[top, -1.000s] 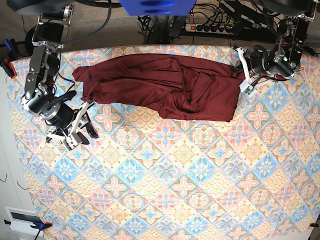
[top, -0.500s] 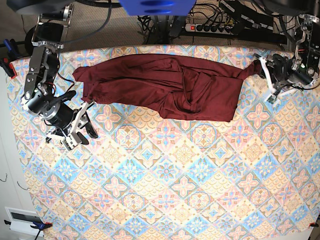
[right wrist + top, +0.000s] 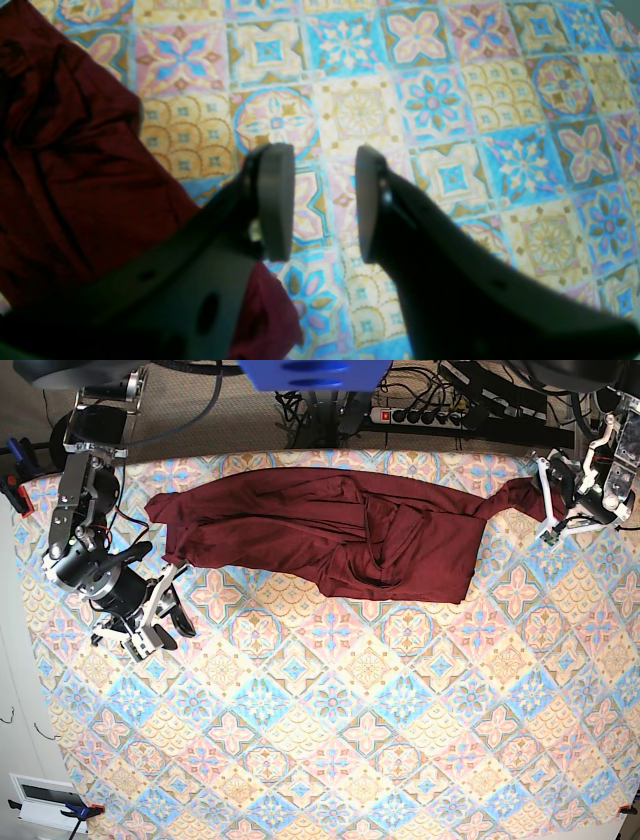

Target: Layout the t-shirt on the table in an organized manner, then fold the t-shirt properly

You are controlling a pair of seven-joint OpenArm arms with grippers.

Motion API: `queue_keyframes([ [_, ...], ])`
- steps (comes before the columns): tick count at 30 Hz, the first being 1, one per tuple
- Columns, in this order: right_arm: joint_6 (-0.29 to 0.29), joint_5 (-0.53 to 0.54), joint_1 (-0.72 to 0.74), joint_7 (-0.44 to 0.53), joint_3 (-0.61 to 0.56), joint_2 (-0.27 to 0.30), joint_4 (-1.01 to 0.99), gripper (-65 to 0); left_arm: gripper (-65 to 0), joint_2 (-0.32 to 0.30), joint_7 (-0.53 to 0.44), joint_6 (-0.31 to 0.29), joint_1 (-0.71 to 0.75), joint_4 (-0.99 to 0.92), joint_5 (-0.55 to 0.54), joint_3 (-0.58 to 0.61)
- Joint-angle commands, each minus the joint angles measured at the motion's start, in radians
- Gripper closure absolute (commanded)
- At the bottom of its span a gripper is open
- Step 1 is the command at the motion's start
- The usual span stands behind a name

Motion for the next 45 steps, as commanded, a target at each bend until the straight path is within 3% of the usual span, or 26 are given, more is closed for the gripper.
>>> queue_keyframes([
  [1, -0.001, 0.015, 0.018, 0.022, 0.004, 0.013, 0.018, -19.6, -40.9, -0.028, 0.0, 0.003, -0.01, 0.01, 0.008, -0.009],
  [7, -0.001, 0.015, 0.018, 0.022, 0.004, 0.013, 0.018, -19.6, -51.0, -0.03, -0.001, 0.003, -0.008, 0.009, 0.008, -0.014],
  [12, -0.001, 0.015, 0.017, 0.022, 0.004, 0.013, 0.018, -19.6, -52.3, -0.025, -0.007, 0.003, -0.01, 0.006, 0.07, -0.009],
  [15, -0.001, 0.015, 0.017, 0.022, 0.004, 0.013, 0.018, -19.6, -53.5, -0.016, -0.074, 0.003, -0.01, -0.029, 0.162, -0.006],
  [22, -0.001, 0.015, 0.017, 0.021, 0.002, 0.013, 0.018, -19.6, -53.8, 0.082, -0.103, 0.002, -0.056, -0.102, 0.302, 0.058],
  [29, -0.001, 0.015, 0.017, 0.021, 0.002, 0.013, 0.019, -19.6, -53.3, 0.142, -0.132, 0.002, -0.151, -0.195, 0.377, 0.183],
  [37, -0.001, 0.015, 0.017, 0.021, 0.005, 0.013, 0.019, -19.6, -52.8, 0.188, -0.159, -0.006, -0.151, -0.255, 0.399, 0.192],
  [39, -0.001, 0.015, 0.017, 0.021, 0.005, 0.013, 0.019, -19.6, -50.5, 0.196, -0.159, -0.008, -0.15, -0.254, 0.396, 0.216],
  [41, -0.001, 0.015, 0.018, 0.021, 0.004, 0.013, 0.019, -19.6, -43.1, 0.193, -0.159, -0.008, -0.15, -0.254, 0.387, 0.273],
  [45, -0.001, 0.015, 0.018, 0.021, 0.004, 0.013, 0.016, -19.6, -20.7, 0.178, -0.159, -0.009, -0.157, -0.252, 0.333, 0.328],
])
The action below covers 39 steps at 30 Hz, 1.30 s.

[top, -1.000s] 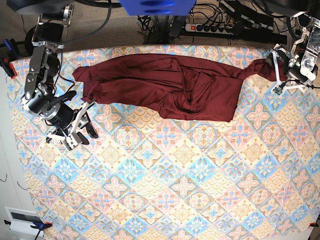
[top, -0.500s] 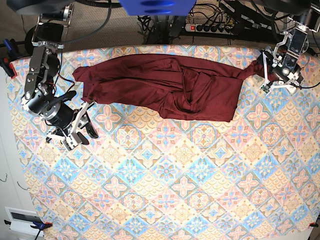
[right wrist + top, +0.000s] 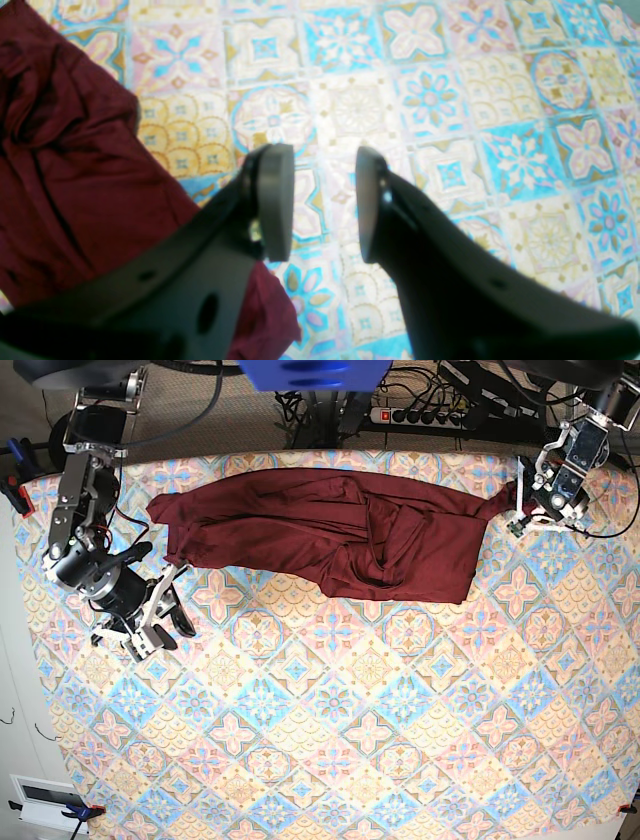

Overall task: Layout the t-shirt on the table in an organized manner, then fold the t-shirt properly
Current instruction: 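Lay the shirt end down with the left gripper onto the shirt body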

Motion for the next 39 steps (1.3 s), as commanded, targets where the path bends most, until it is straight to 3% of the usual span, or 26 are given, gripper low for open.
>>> queue_keyframes([
  [1, -0.001, 0.014, 0.018, 0.023, 0.005, 0.011, 0.016, -19.6, -16.9, 0.007, -0.082, 0.015, 0.012, -0.026, -0.017, 0.013],
  [6, -0.001, 0.014, 0.018, 0.023, 0.005, 0.011, 0.016, -19.6, 0.0, 0.002, -0.088, -0.052, 0.011, -0.023, -0.071, 0.01],
  [15, -0.001, 0.014, 0.018, 0.023, 0.008, 0.011, 0.016, -19.6, 0.0, 0.01, -0.088, -0.057, 0.112, 0.189, -0.14, -0.24],
  [25, -0.001, 0.014, 0.018, 0.023, 0.009, 0.011, 0.019, -19.6, 0.0, 0.01, -0.088, -0.061, 0.19, 0.293, -0.455, -0.528],
  [29, -0.001, 0.014, 0.018, 0.023, 0.009, 0.011, 0.018, -19.6, 0.0, 0.01, -0.082, -0.107, 0.196, 0.324, -0.578, -0.588],
  [37, -0.001, 0.014, 0.018, 0.023, 0.011, 0.011, 0.019, -19.6, 0.0, 0.01, -0.082, -0.106, 0.19, 0.286, -0.45, -0.605],
  [39, -0.001, 0.014, 0.017, 0.023, 0.011, 0.011, 0.019, -19.6, -4.4, 0.01, -0.082, -0.106, 0.19, 0.275, -0.439, -0.603],
])
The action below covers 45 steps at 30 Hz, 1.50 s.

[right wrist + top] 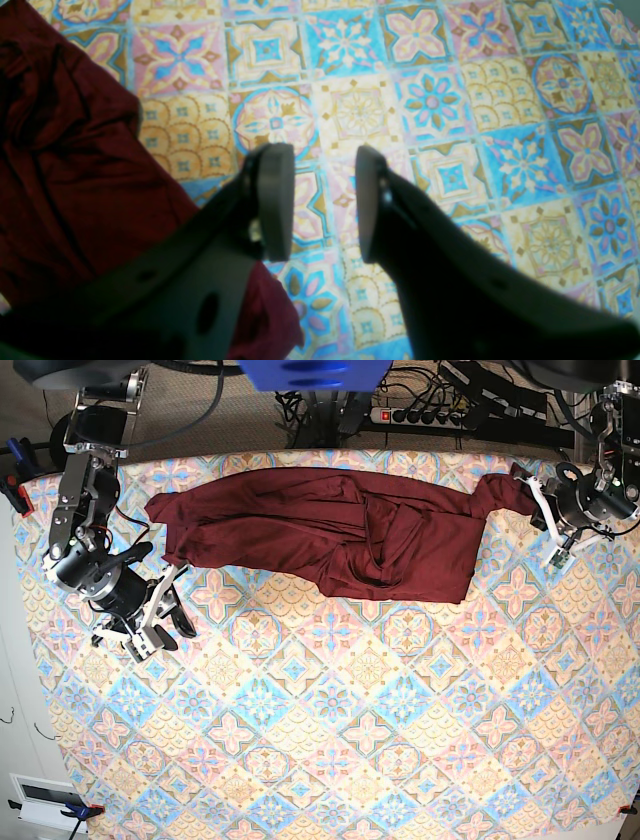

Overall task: Layout the t-shirt on the table in an organized manner, then fold the t-shirt properly
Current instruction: 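Lay the shirt end down with the left gripper onto the shirt body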

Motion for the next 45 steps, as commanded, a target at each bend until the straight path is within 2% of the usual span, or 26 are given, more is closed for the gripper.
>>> queue_keyframes([
  [1, -0.001, 0.014, 0.015, 0.022, 0.007, 0.013, 0.018, -19.6, -8.6, -0.022, -0.006, 0.002, -0.004, -0.003, 0.003, -0.008],
  [4, -0.001, 0.014, 0.017, 0.022, 0.006, 0.013, 0.018, -19.6, -27.4, -0.022, -0.006, 0.002, -0.005, -0.063, 0.001, -0.008],
  [7, -0.001, 0.014, 0.017, 0.022, 0.006, 0.013, 0.018, -19.6, -49.2, -0.022, -0.008, 0.002, -0.007, -0.129, -0.005, -0.008],
  [9, -0.001, 0.014, 0.017, 0.022, 0.006, 0.013, 0.018, -19.6, -57.7, -0.022, -0.011, -0.004, -0.007, -0.157, -0.005, -0.008],
  [11, -0.001, 0.014, 0.017, 0.022, 0.006, 0.013, 0.018, -19.6, -60.4, -0.02, -0.012, -0.005, -0.007, -0.172, -0.005, -0.008],
  [16, -0.001, 0.014, 0.017, 0.022, 0.004, 0.013, 0.018, -19.6, -58.1, -0.002, -0.012, -0.005, -0.04, -0.197, 0.001, 0.033],
  [21, -0.001, 0.014, 0.015, 0.022, 0.004, 0.013, 0.018, -19.6, -57.4, -0.001, -0.012, -0.005, -0.102, -0.299, 0.001, 0.175],
  [24, -0.001, 0.014, 0.015, 0.022, 0.007, 0.013, 0.018, -19.6, -54.5, -0.001, -0.012, -0.005, -0.123, -0.316, 0.001, 0.239],
  [26, -0.001, 0.014, 0.015, 0.022, 0.007, 0.013, 0.018, -19.6, -49.0, -0.002, -0.009, -0.005, -0.128, -0.315, 0.001, 0.276],
  [27, -0.001, 0.014, 0.015, 0.021, 0.007, 0.013, 0.018, -19.6, -43.7, -0.005, -0.008, -0.005, -0.129, -0.313, 0.0, 0.297],
  [31, -0.001, 0.014, 0.015, 0.021, 0.007, 0.013, 0.02, -19.6, -17.3, -0.008, -0.012, -0.01, -0.131, -0.313, -0.007, 0.322],
  [32, -0.001, 0.014, 0.015, 0.021, 0.007, 0.013, 0.018, -19.6, -14.2, -0.008, -0.012, -0.021, -0.131, -0.312, -0.007, 0.322],
  [39, -0.001, 0.014, 0.017, 0.021, 0.007, 0.013, 0.018, -19.6, -13.1, -0.008, -0.008, -0.182, -0.125, -0.157, -0.005, 0.323],
  [43, -0.001, 0.014, 0.017, 0.025, 0.009, 0.013, 0.018, -19.6, -10.1, 0.001, -0.006, -0.317, -0.125, -0.06, -0.008, 0.322],
  [45, -0.001, 0.014, 0.017, 0.027, 0.01, 0.013, 0.02, -19.6, -10.1, 0.041, -0.006, -0.35, -0.129, -0.025, -0.008, 0.319],
])
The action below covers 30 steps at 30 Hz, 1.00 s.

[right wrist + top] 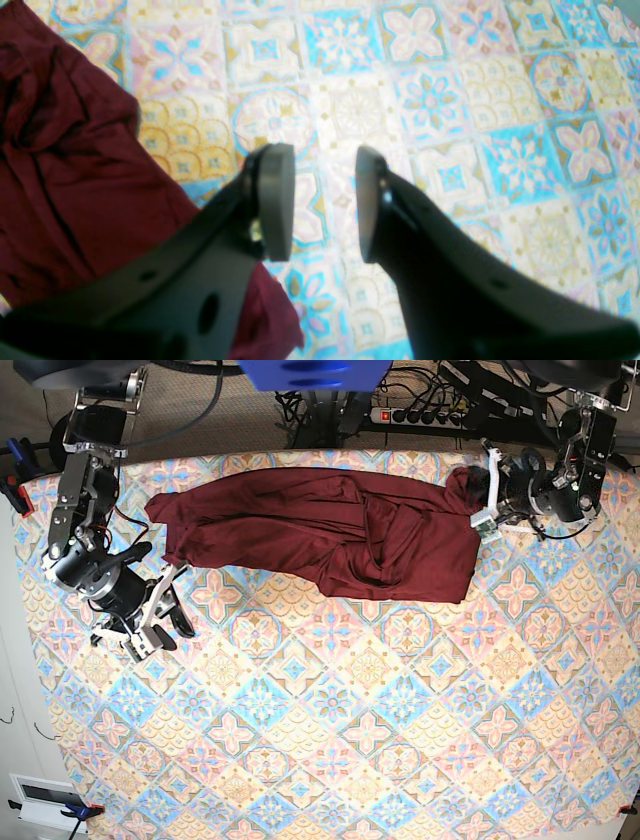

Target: Layout the t-shirt on the table in an organized manner, then fold the t-shirt properly

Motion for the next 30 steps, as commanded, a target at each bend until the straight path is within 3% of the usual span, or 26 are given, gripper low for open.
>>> queue_keyframes([
  [1, -0.001, 0.014, 0.017, 0.025, 0.012, 0.013, 0.019, -19.6, -10.1, 0.014, -0.012, -0.004, -0.004, 0.031, -0.012, -0.015],
  [8, -0.001, 0.014, 0.017, 0.019, 0.109, 0.014, 0.018, -19.6, -10.1, 0.175, -0.017, -0.004, -0.009, 0.063, -0.096, -0.107],
  [17, -0.001, 0.008, 0.017, 0.017, 0.164, 0.02, 0.016, -19.6, -10.2, 0.371, -0.017, -0.004, -0.093, 0.059, -0.124, -0.104],
  [22, -0.001, 0.012, 0.014, 0.017, 0.164, 0.039, 0.014, -19.6, -14.6, 0.344, -0.012, -0.004, -0.062, 0.06, -0.124, -0.111],
  [26, -0.001, 0.011, 0.017, 0.017, 0.159, 0.039, 0.014, -19.6, -30.2, 0.261, 0.017, -0.004, 0.001, 0.066, -0.13, -0.203],
  [30, -0.001, 0.009, 0.017, 0.019, 0.156, 0.039, 0.014, -19.6, -44.2, 0.246, 0.078, -0.004, 0.097, 0.103, -0.132, -0.374],
])
